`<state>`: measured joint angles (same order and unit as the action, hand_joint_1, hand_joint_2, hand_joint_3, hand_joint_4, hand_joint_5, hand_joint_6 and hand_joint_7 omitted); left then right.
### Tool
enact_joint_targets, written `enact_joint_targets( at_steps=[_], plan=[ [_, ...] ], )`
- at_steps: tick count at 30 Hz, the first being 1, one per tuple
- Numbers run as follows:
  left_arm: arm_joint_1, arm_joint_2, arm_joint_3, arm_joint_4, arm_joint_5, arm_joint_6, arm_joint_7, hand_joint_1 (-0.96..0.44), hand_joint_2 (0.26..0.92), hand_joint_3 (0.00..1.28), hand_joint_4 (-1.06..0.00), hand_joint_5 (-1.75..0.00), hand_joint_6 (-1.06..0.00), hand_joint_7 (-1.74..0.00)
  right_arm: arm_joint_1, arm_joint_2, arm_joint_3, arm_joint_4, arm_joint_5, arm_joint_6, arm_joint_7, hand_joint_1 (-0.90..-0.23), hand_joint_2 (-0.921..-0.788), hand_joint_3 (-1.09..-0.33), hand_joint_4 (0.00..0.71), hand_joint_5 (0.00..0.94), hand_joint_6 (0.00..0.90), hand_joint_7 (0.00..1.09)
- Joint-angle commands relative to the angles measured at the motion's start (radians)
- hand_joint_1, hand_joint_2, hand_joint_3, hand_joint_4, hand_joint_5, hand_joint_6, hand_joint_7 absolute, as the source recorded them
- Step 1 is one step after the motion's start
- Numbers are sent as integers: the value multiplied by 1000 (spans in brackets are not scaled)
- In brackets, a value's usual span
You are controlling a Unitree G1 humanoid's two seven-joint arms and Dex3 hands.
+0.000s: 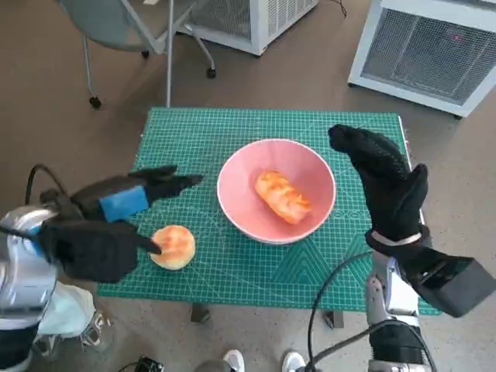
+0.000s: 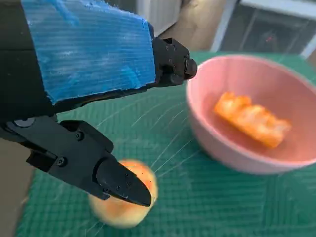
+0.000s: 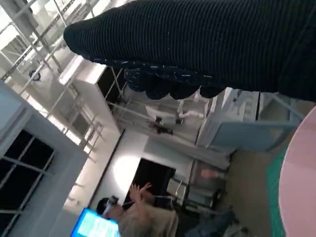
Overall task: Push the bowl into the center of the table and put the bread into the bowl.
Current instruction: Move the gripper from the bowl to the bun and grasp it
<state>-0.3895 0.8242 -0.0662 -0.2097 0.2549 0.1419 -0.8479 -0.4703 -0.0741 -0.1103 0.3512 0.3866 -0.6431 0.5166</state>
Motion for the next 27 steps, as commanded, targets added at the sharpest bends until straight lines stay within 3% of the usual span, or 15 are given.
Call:
enact_joint_targets(
  at_steps=[1,11,27],
  plan=[
    [36,13,-8,-35,2,17,-4,-134,709,0,1,1,-140,0,-5,6,-2,30,20,19,27,-633,-921,-677,129,0,-1,437],
    [61,5,-52,-18,38,28,2,-115,712,1,1,1,-131,0,-12,8,-8,32,43,42,62,-630,-921,-662,129,1,-1,436],
    [61,-44,-169,105,151,11,72,-100,727,8,-22,-9,-135,-7,-2,1,-10,23,34,48,62,-636,-921,-660,132,2,-1,433]
  ],
)
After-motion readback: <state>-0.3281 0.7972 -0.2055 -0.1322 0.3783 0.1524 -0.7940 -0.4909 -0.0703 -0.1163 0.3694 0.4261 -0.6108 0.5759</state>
